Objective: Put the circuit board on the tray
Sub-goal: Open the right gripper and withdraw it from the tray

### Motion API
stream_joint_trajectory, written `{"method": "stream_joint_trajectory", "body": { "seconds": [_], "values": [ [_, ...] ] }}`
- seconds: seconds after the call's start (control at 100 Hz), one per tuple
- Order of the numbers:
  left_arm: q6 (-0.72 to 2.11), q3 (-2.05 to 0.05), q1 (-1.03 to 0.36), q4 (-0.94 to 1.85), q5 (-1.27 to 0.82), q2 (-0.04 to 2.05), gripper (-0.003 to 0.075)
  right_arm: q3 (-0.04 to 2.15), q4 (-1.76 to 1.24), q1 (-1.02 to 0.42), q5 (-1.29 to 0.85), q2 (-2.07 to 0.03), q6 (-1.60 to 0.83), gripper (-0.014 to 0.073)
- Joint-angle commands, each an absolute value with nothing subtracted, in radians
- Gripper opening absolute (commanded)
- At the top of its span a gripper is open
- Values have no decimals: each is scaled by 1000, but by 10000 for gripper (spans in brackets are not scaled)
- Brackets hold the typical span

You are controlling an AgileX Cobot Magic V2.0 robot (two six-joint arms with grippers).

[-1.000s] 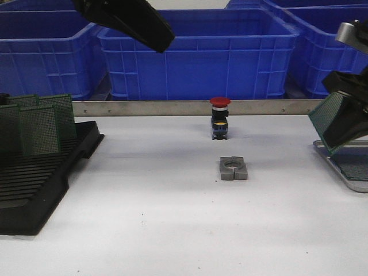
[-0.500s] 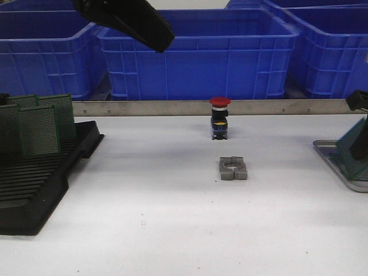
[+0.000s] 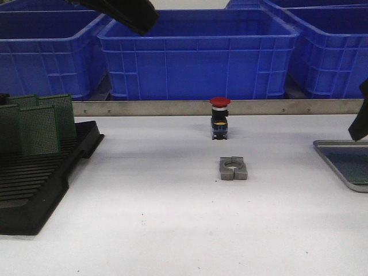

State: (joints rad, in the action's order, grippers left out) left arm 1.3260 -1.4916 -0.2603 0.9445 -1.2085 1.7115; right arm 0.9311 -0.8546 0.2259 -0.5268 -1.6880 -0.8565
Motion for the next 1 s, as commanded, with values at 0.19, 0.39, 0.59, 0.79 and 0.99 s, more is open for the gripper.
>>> {"method": "stream_joint_trajectory", "body": {
  "seconds": [0.19, 0.39, 0.59, 0.79, 0.99],
  "values": [
    [1121, -1524, -141, 1004, -1255, 1622, -4, 961, -834, 234, -579, -1504, -881, -58],
    [1067, -1498, -73, 976, -1254, 1585, -20, 946, -835, 232, -565, -1394, -883, -60],
    [1021, -1367, -42, 941, -990, 1465, -20, 846, -835, 166, -428, -1230, -882, -60],
    [988, -1158, -42, 892, -676, 1253, -20, 733, -839, 42, -281, -1063, -882, -60],
    [988, -902, -42, 903, -378, 1030, -20, 595, -838, -97, -100, -907, -900, -60]
  ]
}}
